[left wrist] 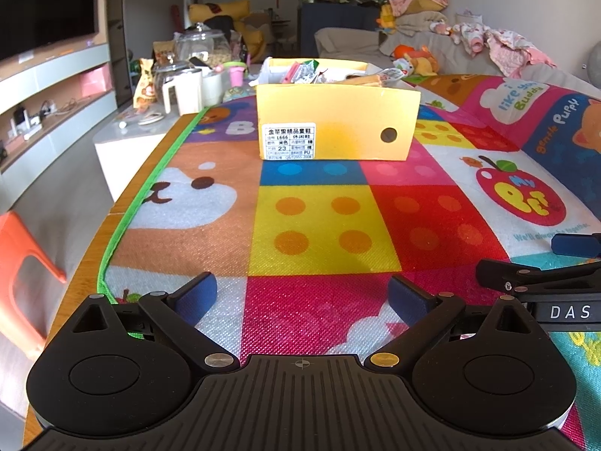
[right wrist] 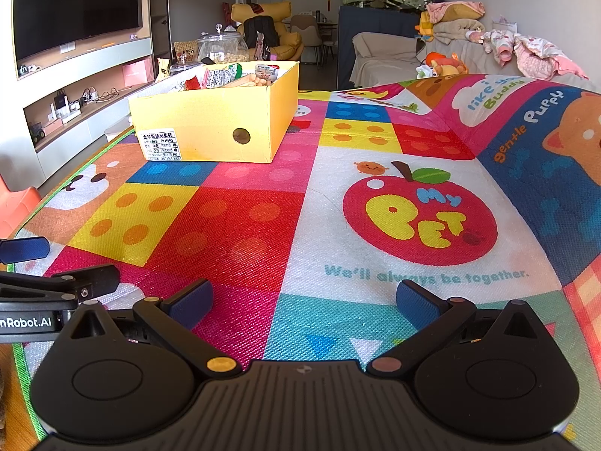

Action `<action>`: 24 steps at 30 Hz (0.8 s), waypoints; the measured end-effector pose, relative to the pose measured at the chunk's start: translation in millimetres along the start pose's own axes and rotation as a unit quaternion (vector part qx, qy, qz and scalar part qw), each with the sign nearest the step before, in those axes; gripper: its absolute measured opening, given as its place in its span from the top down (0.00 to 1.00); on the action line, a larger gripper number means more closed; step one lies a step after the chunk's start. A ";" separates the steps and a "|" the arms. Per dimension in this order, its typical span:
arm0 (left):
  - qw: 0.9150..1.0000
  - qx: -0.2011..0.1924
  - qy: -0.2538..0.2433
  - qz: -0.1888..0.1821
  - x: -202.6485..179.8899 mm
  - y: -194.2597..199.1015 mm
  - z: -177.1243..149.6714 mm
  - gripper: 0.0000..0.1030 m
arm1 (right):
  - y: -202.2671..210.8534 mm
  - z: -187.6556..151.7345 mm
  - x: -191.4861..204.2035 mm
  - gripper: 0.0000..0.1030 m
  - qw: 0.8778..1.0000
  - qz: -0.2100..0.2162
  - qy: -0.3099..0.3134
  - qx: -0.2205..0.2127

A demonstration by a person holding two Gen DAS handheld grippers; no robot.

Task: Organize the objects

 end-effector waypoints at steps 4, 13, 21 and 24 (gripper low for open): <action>1.000 -0.001 0.002 -0.002 -1.4 0.4 0.2 0.03 | 0.0 -0.1 -0.1 0.00 1.000 -0.001 0.002 0.000; 1.000 -0.001 0.001 -0.002 -1.3 0.4 0.2 0.03 | 0.1 -0.2 0.1 0.00 1.000 -0.001 0.002 0.000; 1.000 -0.001 0.002 -0.001 -1.4 0.4 0.2 0.03 | 0.1 -0.2 0.0 0.00 1.000 -0.001 0.002 0.000; 1.000 -0.001 0.003 -0.003 -0.2 -0.4 0.3 0.03 | 0.1 -0.1 -0.1 0.00 1.000 -0.001 0.002 0.000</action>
Point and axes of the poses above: each gripper's, at about its wrist camera, not at the fingertips, and y roughly against the way its jaws point, x to its left, z to its top, the point moved 4 cm from there along -y, roughly the way its jaws point, and after that the axes turned 2 degrees about z, right-handed, at the moved point
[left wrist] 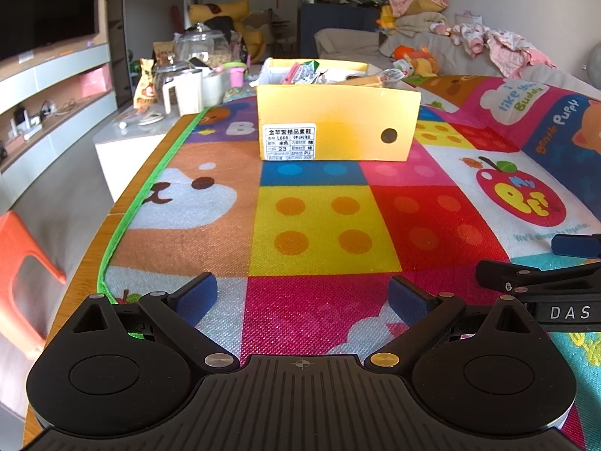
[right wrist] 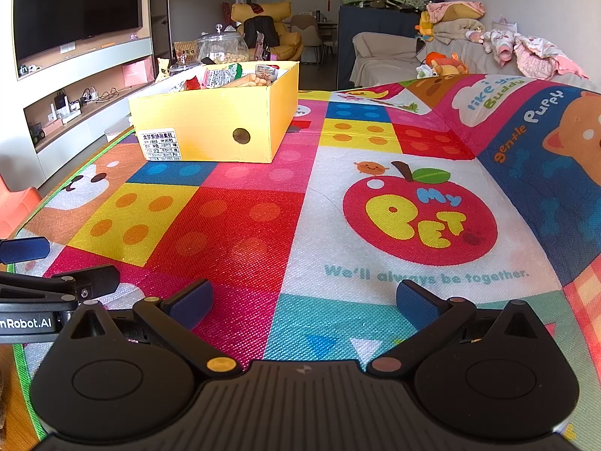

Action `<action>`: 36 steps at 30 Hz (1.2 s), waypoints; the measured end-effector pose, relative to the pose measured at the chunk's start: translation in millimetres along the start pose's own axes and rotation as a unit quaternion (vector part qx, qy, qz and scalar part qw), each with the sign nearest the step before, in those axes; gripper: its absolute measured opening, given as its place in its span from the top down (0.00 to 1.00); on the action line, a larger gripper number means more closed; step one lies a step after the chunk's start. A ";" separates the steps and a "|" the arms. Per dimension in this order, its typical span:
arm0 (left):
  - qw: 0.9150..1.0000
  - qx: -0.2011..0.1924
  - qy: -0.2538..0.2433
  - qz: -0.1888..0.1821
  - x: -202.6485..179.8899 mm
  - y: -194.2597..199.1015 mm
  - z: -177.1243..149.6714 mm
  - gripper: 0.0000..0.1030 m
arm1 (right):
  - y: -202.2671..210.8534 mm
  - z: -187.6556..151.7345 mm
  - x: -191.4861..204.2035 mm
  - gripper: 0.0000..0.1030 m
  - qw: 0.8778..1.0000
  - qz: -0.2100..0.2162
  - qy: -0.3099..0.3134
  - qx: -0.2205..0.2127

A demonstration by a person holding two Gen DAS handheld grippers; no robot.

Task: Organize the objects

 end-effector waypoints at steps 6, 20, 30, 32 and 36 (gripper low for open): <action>1.000 0.001 -0.003 0.001 1.5 -1.0 -0.1 0.03 | 0.0 0.0 0.0 0.00 1.000 0.000 0.000 0.000; 1.000 0.001 -0.006 0.003 -2.3 -1.5 0.8 0.03 | 0.1 -0.7 2.4 0.00 1.000 0.000 0.001 0.001; 1.000 0.001 -0.008 0.005 -1.1 -1.5 0.5 0.03 | 0.6 -0.5 1.2 0.00 1.000 0.000 -0.001 0.000; 1.000 0.001 -0.008 0.005 -1.1 -1.5 0.6 0.03 | 0.8 -0.7 1.6 0.00 1.000 0.000 -0.001 0.001; 1.000 0.001 -0.006 0.003 -0.7 -1.3 0.9 0.03 | 0.6 -0.5 1.3 0.00 1.000 0.000 -0.001 0.000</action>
Point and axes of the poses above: each gripper's, at about its wrist camera, not at the fingertips, and y roughly against the way its jaws point, x to its left, z to its top, the point moved 4 cm from there along -y, roughly the way its jaws point, and after that the axes turned 2 degrees about z, right-handed, at the moved point
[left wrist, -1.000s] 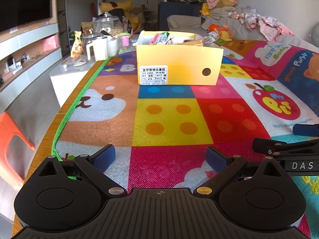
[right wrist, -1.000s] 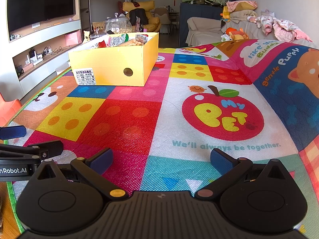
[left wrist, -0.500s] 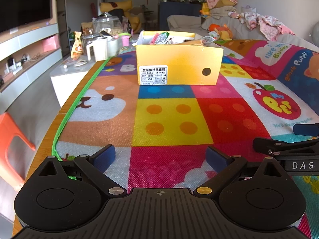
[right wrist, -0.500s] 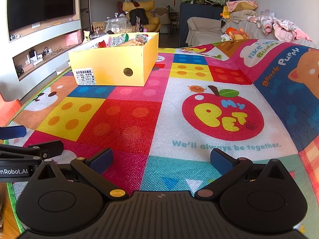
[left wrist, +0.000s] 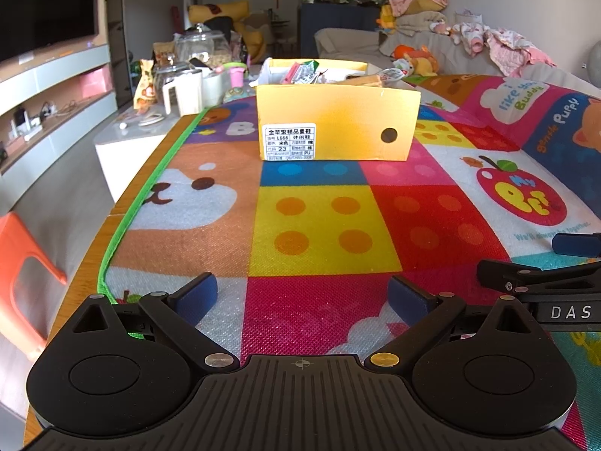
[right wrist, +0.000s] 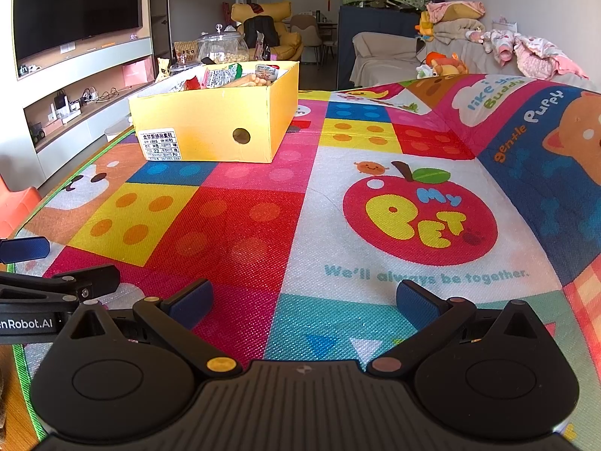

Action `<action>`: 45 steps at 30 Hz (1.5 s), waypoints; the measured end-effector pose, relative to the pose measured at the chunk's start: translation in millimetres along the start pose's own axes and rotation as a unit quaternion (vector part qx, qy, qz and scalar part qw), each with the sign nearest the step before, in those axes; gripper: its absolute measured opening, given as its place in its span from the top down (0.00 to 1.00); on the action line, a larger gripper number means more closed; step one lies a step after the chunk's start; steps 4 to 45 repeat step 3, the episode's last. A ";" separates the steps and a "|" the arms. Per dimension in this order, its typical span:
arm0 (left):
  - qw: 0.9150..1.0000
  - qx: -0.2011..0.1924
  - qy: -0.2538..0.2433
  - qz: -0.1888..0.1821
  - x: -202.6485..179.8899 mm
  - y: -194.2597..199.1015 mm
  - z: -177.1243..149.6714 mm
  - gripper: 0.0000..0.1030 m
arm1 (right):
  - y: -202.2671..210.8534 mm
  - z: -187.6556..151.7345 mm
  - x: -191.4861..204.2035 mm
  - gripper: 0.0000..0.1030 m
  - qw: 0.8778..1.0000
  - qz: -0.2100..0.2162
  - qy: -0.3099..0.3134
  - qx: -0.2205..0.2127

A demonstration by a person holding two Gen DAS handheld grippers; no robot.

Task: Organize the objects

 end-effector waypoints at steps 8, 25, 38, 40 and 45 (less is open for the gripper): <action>1.000 0.001 -0.001 0.001 0.1 0.0 -0.1 0.03 | 0.0 0.0 0.1 0.00 1.000 0.000 0.000 0.000; 1.000 0.001 -0.001 0.001 0.1 0.0 -0.1 0.03 | 0.0 0.0 0.1 0.00 1.000 0.000 0.000 0.000; 1.000 0.001 -0.001 0.001 0.1 0.0 -0.1 0.03 | 0.0 0.0 0.1 0.00 1.000 0.000 0.000 0.000; 1.000 0.001 -0.001 0.001 0.1 0.0 -0.1 0.03 | 0.0 0.0 0.1 0.00 1.000 0.000 0.000 0.000; 1.000 0.001 -0.001 0.001 0.1 0.0 -0.1 0.03 | 0.0 0.0 0.1 0.00 1.000 0.000 0.000 0.000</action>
Point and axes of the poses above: each gripper's, at about its wrist camera, not at the fingertips, and y roughly against the way its jaws point, x to its left, z to its top, the point moved 4 cm from there along -y, roughly the way its jaws point, and after that the axes turned 2 degrees about z, right-handed, at the moved point
